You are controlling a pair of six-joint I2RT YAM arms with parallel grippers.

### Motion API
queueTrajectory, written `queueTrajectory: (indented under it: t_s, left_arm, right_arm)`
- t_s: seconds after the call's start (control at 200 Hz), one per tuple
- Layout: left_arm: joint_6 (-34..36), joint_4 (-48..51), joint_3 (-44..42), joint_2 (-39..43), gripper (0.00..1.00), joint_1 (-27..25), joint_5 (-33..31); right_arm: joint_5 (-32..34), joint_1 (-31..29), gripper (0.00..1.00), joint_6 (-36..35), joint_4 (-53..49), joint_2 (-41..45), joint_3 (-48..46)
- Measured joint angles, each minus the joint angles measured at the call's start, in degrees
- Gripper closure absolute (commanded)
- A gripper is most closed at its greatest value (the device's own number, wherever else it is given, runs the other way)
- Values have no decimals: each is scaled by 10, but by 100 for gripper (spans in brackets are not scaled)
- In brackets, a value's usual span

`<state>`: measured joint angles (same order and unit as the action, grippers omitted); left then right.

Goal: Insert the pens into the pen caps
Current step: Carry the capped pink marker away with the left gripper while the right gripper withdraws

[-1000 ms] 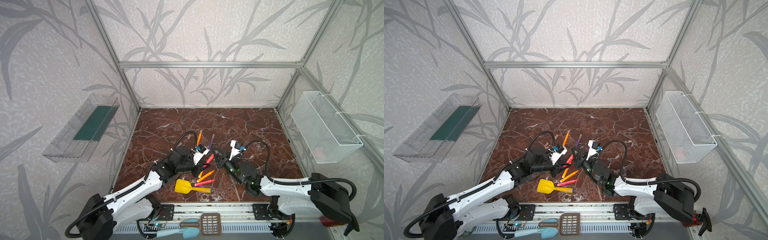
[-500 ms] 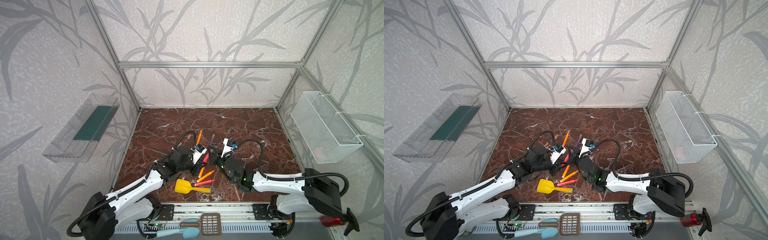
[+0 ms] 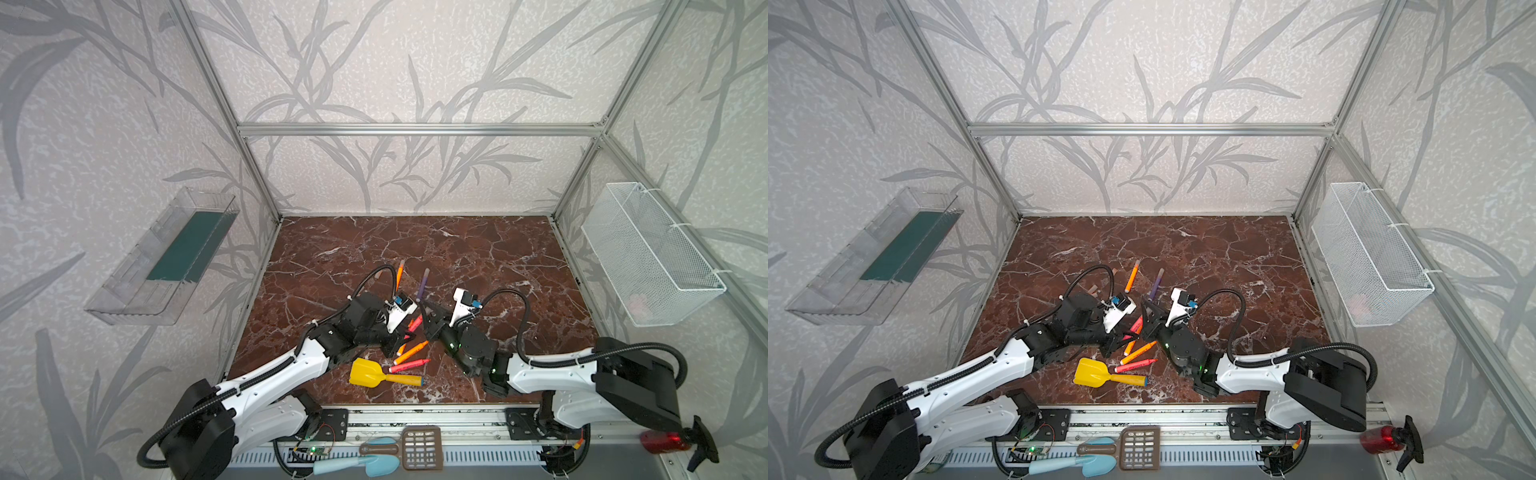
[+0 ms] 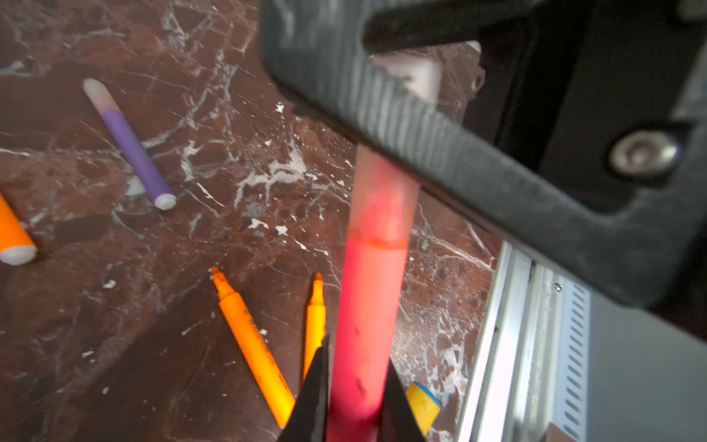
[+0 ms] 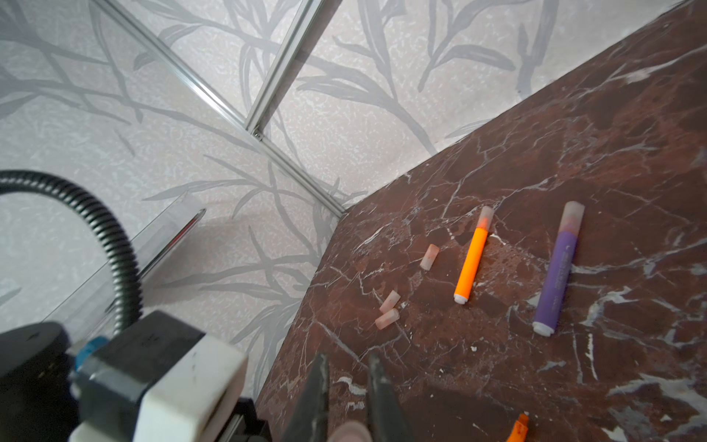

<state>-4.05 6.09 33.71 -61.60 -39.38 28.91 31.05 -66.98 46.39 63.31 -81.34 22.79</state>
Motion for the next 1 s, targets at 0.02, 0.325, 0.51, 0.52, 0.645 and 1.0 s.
queueTrajectory:
  t_s: [0.02, 0.325, 0.51, 0.52, 0.645, 1.0]
  left_arm:
    - [-1, 0, 0, 0, 100, 3, 7]
    - [-14, -2, 0, 23, 100, 18, 29]
    - [-68, -95, 22, 28, 100, 73, -76]
    - [-74, -103, 25, 28, 100, 78, -85]
    - [-106, -173, 31, 37, 100, 94, -146]
    - [-173, -186, 11, -70, 100, 93, -178]
  right_arm:
    - [-2, 0, 100, -6, 13, -3, -2]
    - [9, -1, 92, -12, -9, 6, 26]
    - [7, -56, 36, 1, -195, 103, 5]
    - [6, -60, 35, 2, -209, 110, 2]
    - [24, -58, 21, 1, -338, 200, -18]
    - [38, 116, 8, -49, -559, 445, -26]
